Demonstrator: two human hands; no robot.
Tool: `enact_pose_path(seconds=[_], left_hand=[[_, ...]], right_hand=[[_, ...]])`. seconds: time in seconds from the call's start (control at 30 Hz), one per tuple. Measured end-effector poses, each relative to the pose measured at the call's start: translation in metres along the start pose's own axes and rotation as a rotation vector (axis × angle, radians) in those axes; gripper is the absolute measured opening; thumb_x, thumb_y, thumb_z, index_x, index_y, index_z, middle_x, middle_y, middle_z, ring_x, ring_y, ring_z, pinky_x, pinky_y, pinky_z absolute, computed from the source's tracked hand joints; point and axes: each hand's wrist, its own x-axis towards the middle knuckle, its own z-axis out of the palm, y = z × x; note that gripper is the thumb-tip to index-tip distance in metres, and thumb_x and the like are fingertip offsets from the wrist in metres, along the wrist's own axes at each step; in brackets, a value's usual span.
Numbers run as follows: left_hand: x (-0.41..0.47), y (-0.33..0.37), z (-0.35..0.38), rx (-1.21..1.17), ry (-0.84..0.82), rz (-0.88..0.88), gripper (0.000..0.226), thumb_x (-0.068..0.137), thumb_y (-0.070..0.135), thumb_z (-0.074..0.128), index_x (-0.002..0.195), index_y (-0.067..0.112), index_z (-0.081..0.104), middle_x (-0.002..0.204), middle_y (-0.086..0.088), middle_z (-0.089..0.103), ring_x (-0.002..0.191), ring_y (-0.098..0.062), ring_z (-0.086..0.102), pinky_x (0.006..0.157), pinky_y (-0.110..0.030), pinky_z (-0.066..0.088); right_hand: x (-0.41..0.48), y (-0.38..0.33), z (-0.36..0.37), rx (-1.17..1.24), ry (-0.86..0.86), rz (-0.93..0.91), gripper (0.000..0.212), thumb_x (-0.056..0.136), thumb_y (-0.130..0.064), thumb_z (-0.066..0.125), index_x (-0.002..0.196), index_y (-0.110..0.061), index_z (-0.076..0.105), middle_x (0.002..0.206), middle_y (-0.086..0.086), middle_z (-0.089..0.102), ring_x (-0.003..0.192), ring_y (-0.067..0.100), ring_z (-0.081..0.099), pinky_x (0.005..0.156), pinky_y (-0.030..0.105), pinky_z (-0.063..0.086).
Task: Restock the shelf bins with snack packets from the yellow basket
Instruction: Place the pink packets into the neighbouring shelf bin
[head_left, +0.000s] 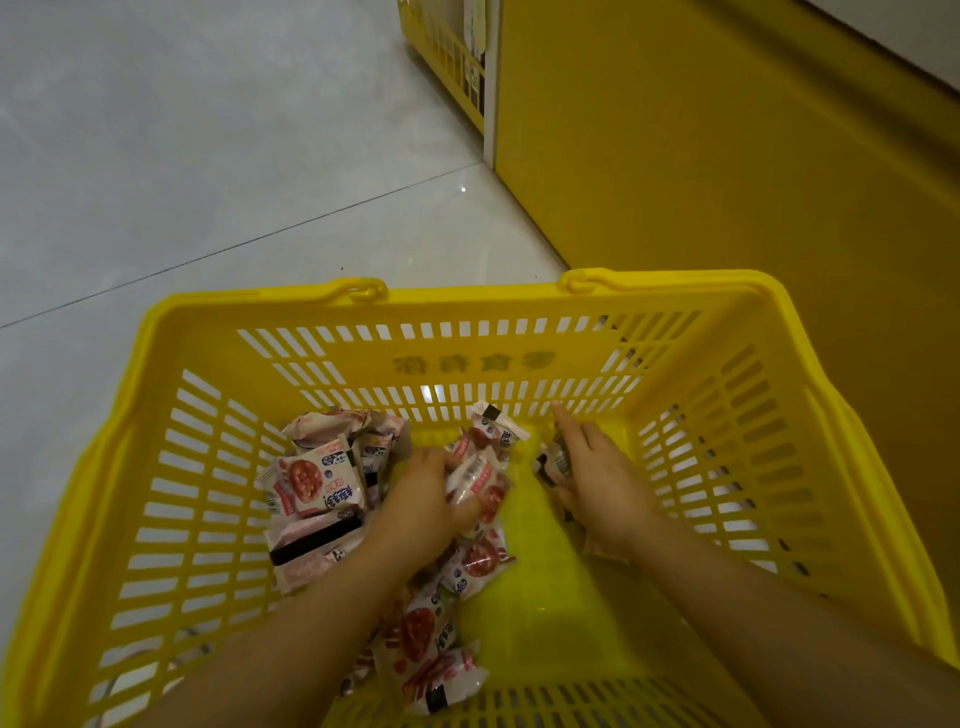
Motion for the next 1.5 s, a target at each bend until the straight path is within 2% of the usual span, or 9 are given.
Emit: enact_pose_path(seconds=[0.2,0.33,0.5,0.7,0.9,1.03,1.17,1.33,1.5], left_hand=[[0.002,-0.005,0.01,0.347,-0.157,0.113,0.079,0.082,0.045,0.069,0.144,0.021,0.028,0.151,-0.006,0.017,0.129,-0.029,0.039,0.098,-0.039,0.045],[0.001,-0.004,0.004,0.169,-0.192,0.056,0.067,0.081,0.04,0.072,0.136,0.025,0.038,0.131,-0.004,0.036,0.107,-0.022,0.05,0.084,-0.03,0.047],[0.002,-0.008,-0.031,-0.247,-0.204,-0.084,0.044,0.078,0.033,0.076,0.113,0.026,0.051,0.1,0.003,0.065,0.08,-0.01,0.067,0.066,-0.026,0.056],[0.004,-0.003,-0.047,0.063,-0.229,-0.157,0.06,0.08,0.035,0.073,0.13,0.024,0.043,0.117,-0.004,0.056,0.097,-0.02,0.06,0.084,-0.04,0.055],[0.006,0.0,-0.046,0.035,-0.204,-0.096,0.049,0.08,0.03,0.073,0.122,0.021,0.048,0.106,0.0,0.06,0.089,-0.016,0.061,0.071,-0.03,0.053],[0.005,0.007,-0.043,-0.088,-0.271,-0.134,0.043,0.081,0.029,0.074,0.116,0.024,0.049,0.098,0.005,0.062,0.082,-0.009,0.062,0.06,-0.019,0.048],[-0.003,0.013,-0.027,-0.057,-0.272,-0.099,0.055,0.084,0.027,0.07,0.132,0.017,0.044,0.093,0.005,0.057,0.065,-0.006,0.054,0.05,-0.016,0.044],[-0.003,0.018,-0.014,-0.203,-0.117,-0.144,0.059,0.083,0.032,0.071,0.133,0.017,0.043,0.105,-0.002,0.061,0.083,-0.015,0.061,0.062,-0.028,0.051],[-0.009,0.024,0.009,-0.296,-0.062,-0.187,0.064,0.08,0.035,0.074,0.134,0.017,0.044,0.123,-0.009,0.055,0.104,-0.025,0.059,0.088,-0.044,0.052]], right_hand=[[0.009,0.006,-0.008,0.186,-0.187,0.158,0.067,0.082,-0.017,0.071,0.138,-0.01,0.035,0.113,0.012,0.059,0.093,0.026,0.06,0.063,0.031,0.044],[0.006,0.004,-0.028,0.367,-0.167,0.082,0.04,0.074,-0.013,0.075,0.107,-0.016,0.053,0.088,-0.002,0.057,0.076,0.017,0.058,0.055,0.026,0.045],[0.008,-0.016,-0.044,0.435,-0.119,-0.18,0.043,0.069,-0.015,0.076,0.104,-0.024,0.054,0.112,0.0,0.047,0.107,0.019,0.05,0.076,0.027,0.04],[0.023,-0.038,-0.035,0.35,-0.314,-0.161,0.059,0.076,-0.011,0.072,0.13,-0.021,0.054,0.15,0.009,0.032,0.144,0.022,0.019,0.109,0.033,0.029],[0.021,-0.016,-0.061,0.472,-0.454,-0.013,0.023,0.069,-0.011,0.074,0.09,-0.013,0.065,0.079,0.003,0.064,0.067,0.016,0.061,0.056,0.025,0.048],[0.02,-0.004,-0.077,0.377,-0.738,0.062,0.027,0.069,-0.017,0.076,0.093,-0.018,0.064,0.095,0.009,0.068,0.082,0.023,0.064,0.067,0.034,0.047],[0.016,-0.002,-0.073,0.229,-0.573,0.138,0.037,0.081,-0.017,0.071,0.105,-0.023,0.044,0.087,-0.002,0.056,0.063,0.012,0.055,0.051,0.023,0.044],[0.0,-0.007,-0.059,-0.217,0.052,0.044,0.051,0.079,-0.04,0.069,0.122,-0.022,0.047,0.117,0.004,0.049,0.102,0.023,0.055,0.068,0.03,0.045],[-0.022,-0.017,-0.014,-0.231,-0.094,0.057,0.075,0.079,-0.06,0.061,0.136,-0.025,0.028,0.132,0.005,0.034,0.119,0.023,0.045,0.086,0.035,0.047]])
